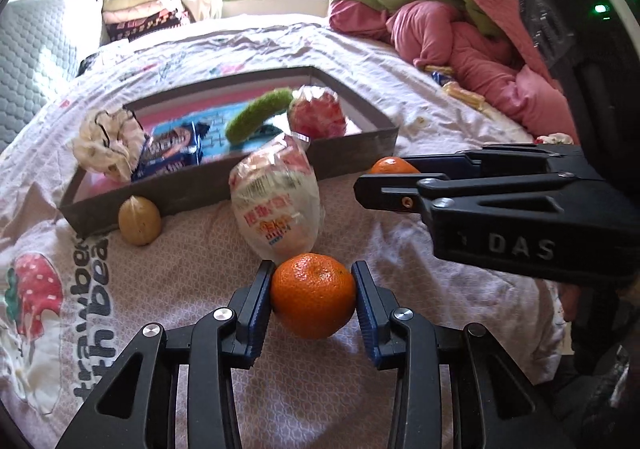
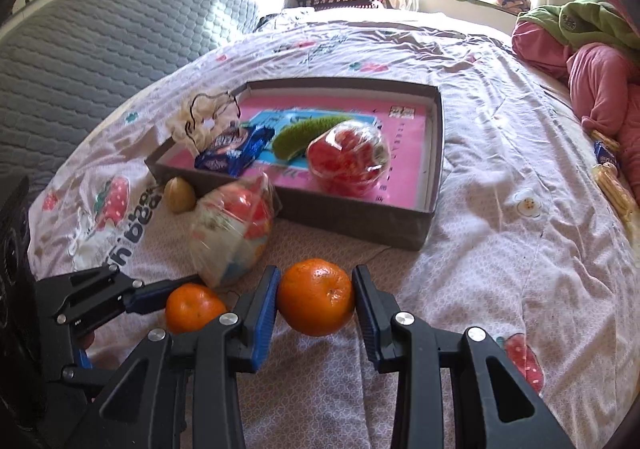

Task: Organize objects
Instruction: 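Close the right tool on one orange while the left tool closes on the other orange, then carry both oranges with both tools up toward the box tray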

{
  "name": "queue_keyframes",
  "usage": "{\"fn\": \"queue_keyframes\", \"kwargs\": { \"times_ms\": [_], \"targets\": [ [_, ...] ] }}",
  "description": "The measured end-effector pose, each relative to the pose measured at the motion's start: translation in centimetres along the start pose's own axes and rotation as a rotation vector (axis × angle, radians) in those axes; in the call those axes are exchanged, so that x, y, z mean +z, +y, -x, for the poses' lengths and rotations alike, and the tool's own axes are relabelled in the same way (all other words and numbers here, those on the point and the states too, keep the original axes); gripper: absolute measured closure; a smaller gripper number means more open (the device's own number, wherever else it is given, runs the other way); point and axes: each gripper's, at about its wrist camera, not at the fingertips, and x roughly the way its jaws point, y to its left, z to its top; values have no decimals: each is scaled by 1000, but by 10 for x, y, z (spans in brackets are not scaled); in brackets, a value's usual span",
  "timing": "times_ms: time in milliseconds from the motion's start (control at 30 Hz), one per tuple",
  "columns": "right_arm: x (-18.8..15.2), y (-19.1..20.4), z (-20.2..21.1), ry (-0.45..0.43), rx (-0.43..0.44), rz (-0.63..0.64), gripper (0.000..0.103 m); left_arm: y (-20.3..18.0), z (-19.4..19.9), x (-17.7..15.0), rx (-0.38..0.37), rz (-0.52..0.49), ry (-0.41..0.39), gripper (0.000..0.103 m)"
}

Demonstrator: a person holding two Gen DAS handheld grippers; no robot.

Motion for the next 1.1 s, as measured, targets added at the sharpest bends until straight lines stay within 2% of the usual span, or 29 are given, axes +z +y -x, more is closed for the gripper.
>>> {"fn": "queue_keyframes", "kwargs": {
  "times_ms": [433, 667, 1100],
  "targets": [
    [16, 1, 21, -113, 18, -32, 66, 17, 42, 17, 18, 22, -113, 64],
    [27, 6, 27, -163, 26, -40, 66, 36, 48, 27, 50, 58, -135, 64],
    [40, 23, 27, -203, 45, -37, 66, 57, 53, 37, 90, 106, -159, 64]
  ]
}}
